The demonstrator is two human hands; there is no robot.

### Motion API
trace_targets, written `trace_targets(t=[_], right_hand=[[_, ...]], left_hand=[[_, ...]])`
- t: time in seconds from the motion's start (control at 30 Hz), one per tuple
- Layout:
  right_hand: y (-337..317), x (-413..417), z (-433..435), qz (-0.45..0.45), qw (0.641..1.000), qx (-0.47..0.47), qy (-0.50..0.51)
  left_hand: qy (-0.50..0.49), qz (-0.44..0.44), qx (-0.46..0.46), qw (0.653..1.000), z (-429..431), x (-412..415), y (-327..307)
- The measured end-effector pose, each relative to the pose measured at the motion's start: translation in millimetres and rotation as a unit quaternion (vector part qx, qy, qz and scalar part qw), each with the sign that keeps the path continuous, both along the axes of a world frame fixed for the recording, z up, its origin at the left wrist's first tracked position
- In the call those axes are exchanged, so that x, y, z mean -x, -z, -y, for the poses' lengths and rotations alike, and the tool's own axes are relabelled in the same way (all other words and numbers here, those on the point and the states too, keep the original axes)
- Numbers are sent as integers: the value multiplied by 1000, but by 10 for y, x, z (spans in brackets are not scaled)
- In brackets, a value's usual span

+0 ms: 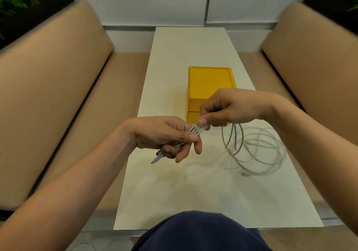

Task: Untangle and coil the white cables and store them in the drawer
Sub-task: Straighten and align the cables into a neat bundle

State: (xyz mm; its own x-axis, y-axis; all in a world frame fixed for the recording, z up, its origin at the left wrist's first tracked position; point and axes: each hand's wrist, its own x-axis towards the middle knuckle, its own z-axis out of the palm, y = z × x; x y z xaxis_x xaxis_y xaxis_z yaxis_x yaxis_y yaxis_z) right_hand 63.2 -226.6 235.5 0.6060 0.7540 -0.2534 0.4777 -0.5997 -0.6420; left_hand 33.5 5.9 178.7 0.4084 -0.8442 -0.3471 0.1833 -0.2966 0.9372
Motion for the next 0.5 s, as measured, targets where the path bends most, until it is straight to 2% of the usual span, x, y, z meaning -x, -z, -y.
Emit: trace_targets(t=[0.2,0.37,0.5], right_hand=[[68,15,-61,6,999,-53,-1],[122,-47,19,-53,996,-67,-8],[251,-62,189,-98,990,-102,-27]], left_hand=[[49,-85,81,992,-4,24,38],[32,-40,142,989,51,75,166],[35,-66,191,979,-2,117,181]])
